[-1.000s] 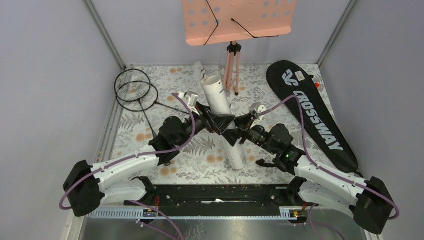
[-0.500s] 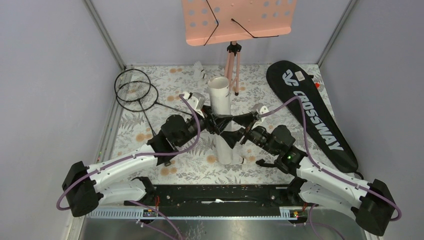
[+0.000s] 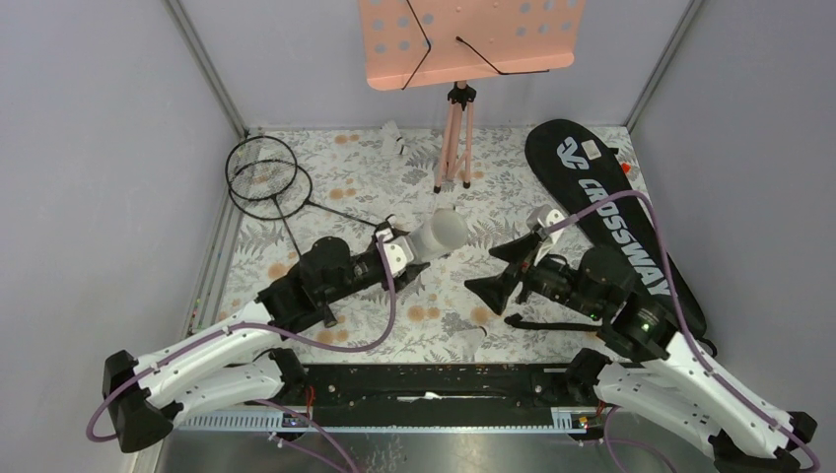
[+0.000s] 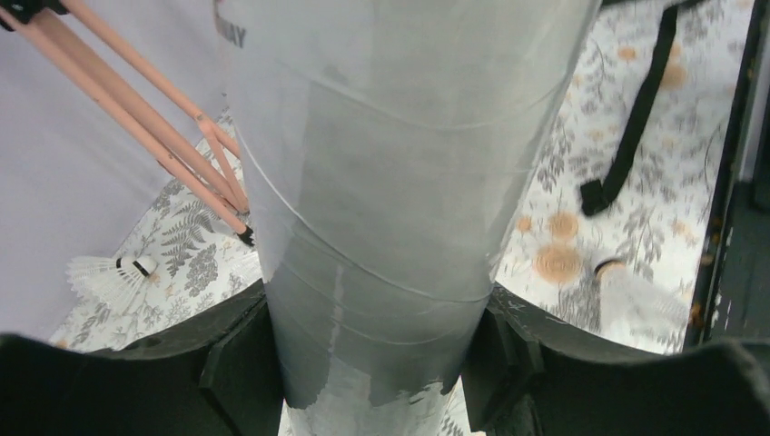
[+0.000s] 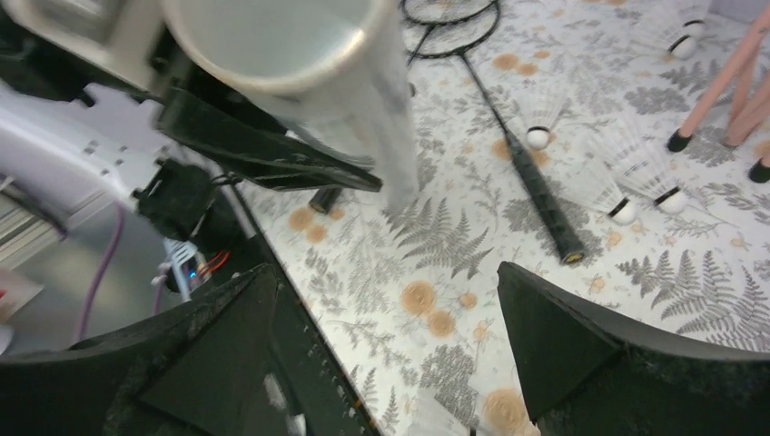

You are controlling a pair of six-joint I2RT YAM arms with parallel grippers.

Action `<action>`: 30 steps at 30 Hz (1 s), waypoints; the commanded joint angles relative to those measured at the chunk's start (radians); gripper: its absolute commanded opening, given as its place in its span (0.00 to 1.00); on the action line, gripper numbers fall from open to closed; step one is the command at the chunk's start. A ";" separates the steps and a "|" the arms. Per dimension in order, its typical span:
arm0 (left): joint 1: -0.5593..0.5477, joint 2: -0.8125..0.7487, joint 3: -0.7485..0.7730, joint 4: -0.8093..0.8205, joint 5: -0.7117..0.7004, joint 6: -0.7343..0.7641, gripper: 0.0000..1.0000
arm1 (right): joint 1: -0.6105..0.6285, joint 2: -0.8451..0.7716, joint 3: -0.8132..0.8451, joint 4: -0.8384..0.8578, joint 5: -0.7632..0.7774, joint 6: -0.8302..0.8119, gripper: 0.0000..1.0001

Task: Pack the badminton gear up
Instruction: Open the lid of the shuttle tube.

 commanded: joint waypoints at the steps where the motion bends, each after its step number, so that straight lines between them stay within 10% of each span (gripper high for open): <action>1: -0.001 -0.013 -0.003 -0.065 0.080 0.172 0.45 | 0.006 -0.021 0.145 -0.316 -0.167 -0.034 0.98; 23: -0.001 0.118 0.042 -0.133 0.100 0.174 0.48 | 0.006 0.260 0.408 -0.354 -0.292 -0.046 0.68; 30: -0.002 0.105 0.034 -0.128 0.118 0.171 0.51 | 0.006 0.303 0.417 -0.346 -0.304 -0.047 0.21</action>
